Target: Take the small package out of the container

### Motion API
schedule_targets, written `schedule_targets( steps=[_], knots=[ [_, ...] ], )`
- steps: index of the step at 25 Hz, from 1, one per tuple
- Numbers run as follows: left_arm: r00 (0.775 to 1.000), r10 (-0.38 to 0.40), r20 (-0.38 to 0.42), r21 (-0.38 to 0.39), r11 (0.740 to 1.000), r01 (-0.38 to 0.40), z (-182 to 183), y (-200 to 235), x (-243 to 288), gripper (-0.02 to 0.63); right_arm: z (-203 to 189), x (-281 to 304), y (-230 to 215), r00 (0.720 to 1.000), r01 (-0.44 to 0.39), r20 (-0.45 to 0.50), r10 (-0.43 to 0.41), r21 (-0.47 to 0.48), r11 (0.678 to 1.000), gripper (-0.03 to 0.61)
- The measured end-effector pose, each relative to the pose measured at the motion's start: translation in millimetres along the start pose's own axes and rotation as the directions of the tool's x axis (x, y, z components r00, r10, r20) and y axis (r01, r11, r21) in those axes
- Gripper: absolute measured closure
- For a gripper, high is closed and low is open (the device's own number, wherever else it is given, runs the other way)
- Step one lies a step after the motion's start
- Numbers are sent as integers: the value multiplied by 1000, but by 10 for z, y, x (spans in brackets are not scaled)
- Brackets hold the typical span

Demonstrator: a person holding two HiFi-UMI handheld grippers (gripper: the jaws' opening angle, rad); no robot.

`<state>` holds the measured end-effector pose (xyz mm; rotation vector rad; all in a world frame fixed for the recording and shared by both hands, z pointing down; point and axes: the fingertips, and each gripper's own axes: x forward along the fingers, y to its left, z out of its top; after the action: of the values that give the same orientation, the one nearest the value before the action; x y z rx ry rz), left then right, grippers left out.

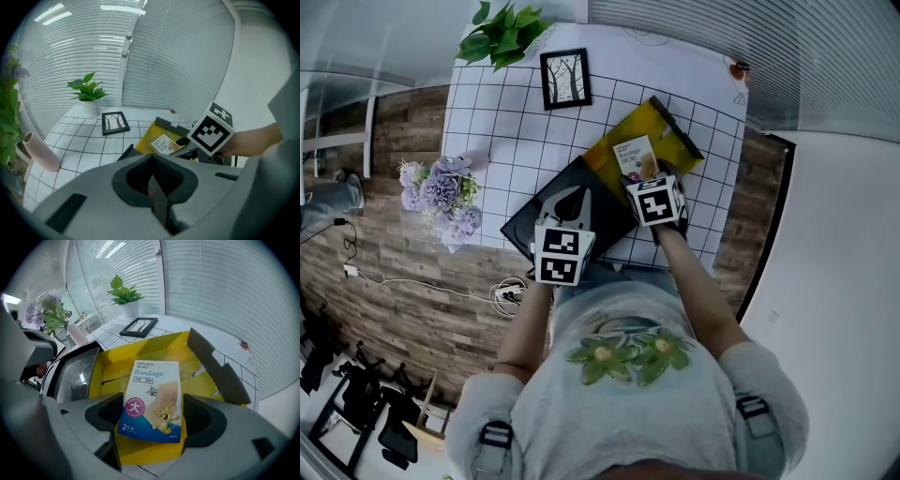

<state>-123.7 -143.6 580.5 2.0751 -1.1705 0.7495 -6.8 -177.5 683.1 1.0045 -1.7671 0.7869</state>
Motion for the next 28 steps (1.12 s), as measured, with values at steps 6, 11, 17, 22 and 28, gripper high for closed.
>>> schedule_targets(
  steps=[6,11,17,22,28],
  knots=[
    [1000,7,3,5,1000,-7,5,3,-17,607,-8,21,3,1000,-1,-17,1,0,1000,213],
    [1000,14,7,1,1000,-14,23,12,-39,607,-14,40,7,999,-11,-46,11,4,1000,213],
    [1000,11,12,8,1000,-11,38,-6,-46,607,-29,65,-14,996,-26,-89,27,10,1000,212],
    [1000,10,19,15,1000,-10,71,-36,-79,606,-45,62,-15,996,-20,-87,21,13,1000,213],
    [1000,18,24,23,1000,-18,74,-62,-125,607,-44,53,-31,998,-8,-65,9,12,1000,213]
  ],
)
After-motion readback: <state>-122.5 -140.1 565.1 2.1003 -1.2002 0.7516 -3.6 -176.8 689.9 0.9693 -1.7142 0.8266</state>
